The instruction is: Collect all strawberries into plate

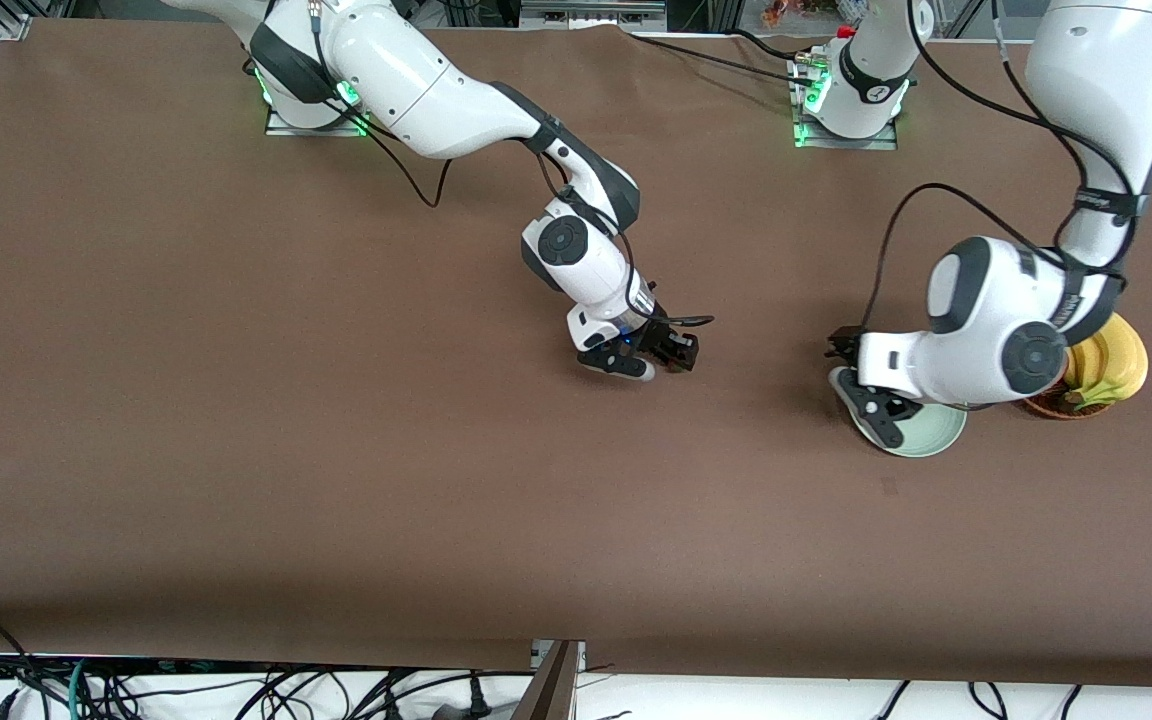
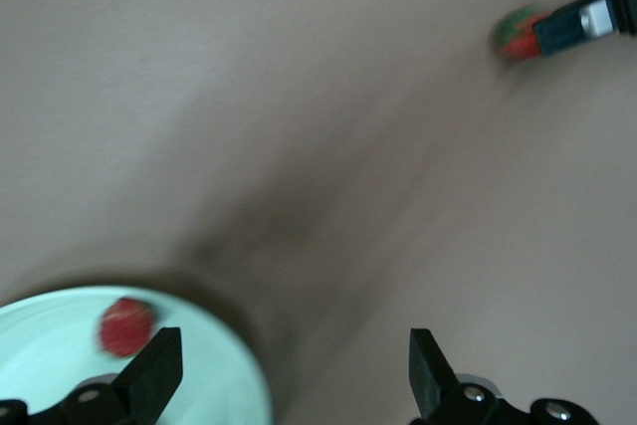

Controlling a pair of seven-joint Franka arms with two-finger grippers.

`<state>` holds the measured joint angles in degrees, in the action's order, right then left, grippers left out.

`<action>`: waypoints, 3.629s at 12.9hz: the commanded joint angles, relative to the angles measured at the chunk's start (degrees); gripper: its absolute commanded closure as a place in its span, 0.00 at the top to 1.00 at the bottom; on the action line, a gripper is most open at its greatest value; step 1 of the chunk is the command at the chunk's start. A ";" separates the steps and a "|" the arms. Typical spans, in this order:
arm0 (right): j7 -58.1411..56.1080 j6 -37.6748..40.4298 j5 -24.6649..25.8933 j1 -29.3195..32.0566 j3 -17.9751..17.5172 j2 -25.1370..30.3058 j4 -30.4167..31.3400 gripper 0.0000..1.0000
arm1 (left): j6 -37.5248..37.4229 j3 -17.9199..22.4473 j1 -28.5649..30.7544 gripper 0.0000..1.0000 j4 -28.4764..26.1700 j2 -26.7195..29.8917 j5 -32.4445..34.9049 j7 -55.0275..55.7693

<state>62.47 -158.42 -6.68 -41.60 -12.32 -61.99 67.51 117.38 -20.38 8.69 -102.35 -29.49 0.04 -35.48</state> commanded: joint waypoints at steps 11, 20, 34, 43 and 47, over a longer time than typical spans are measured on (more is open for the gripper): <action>-30.01 44.41 -0.18 18.11 1.86 16.71 -2.47 1.00 | 19.79 0.25 -14.14 1.00 -5.04 -3.30 0.31 41.80; -63.17 66.22 6.68 33.51 5.90 30.51 1.84 1.00 | 23.95 1.39 -18.89 0.85 -6.46 -6.90 7.95 53.41; -62.21 74.31 10.37 42.11 5.81 53.43 14.65 1.00 | -2.67 1.22 -2.22 0.00 -1.63 1.36 11.12 6.72; -63.00 79.31 11.25 42.56 5.90 62.34 17.84 1.00 | 8.13 1.13 10.11 1.00 -1.80 -3.21 10.77 -28.15; -65.18 79.85 10.54 42.48 8.80 61.02 17.75 1.00 | 0.25 0.78 10.29 1.00 -0.32 2.66 9.54 -26.67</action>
<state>-0.92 -78.66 3.82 0.43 -4.16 -1.19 84.60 122.74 -18.81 18.17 -103.06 -31.59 10.13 -61.94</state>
